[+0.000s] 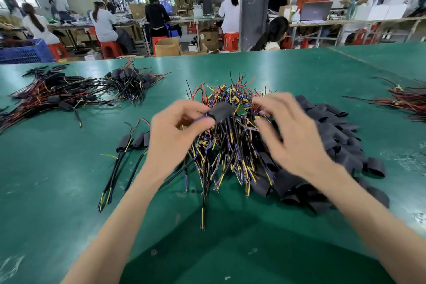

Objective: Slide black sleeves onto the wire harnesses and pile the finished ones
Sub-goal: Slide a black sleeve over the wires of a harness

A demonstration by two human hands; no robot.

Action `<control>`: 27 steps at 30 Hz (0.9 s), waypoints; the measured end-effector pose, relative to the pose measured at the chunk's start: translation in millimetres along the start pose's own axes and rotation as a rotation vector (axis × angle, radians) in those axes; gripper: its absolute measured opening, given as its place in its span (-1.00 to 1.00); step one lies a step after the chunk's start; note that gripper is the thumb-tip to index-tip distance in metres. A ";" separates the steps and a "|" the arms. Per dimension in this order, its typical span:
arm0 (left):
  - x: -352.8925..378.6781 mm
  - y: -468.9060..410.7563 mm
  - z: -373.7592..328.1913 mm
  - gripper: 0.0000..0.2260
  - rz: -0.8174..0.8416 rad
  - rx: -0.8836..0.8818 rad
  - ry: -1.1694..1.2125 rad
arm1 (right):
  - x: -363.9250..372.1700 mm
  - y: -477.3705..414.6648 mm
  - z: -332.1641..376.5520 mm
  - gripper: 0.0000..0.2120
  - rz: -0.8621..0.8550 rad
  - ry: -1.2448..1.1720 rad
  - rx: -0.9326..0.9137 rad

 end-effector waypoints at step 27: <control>-47.2 -12.1 73.5 -0.76 -0.139 -0.434 -0.823 | 2.9 30.0 -118.5 -0.64 0.381 0.379 0.431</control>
Point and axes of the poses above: each hand's wrist, its own y-axis away from the middle knuckle, its own x-axis out of the palm, z = x × y, the point moved 3 cm from there along -y, towards the middle knuckle, and after that the axes turned 2 degrees about -z, right-handed, at the moved point
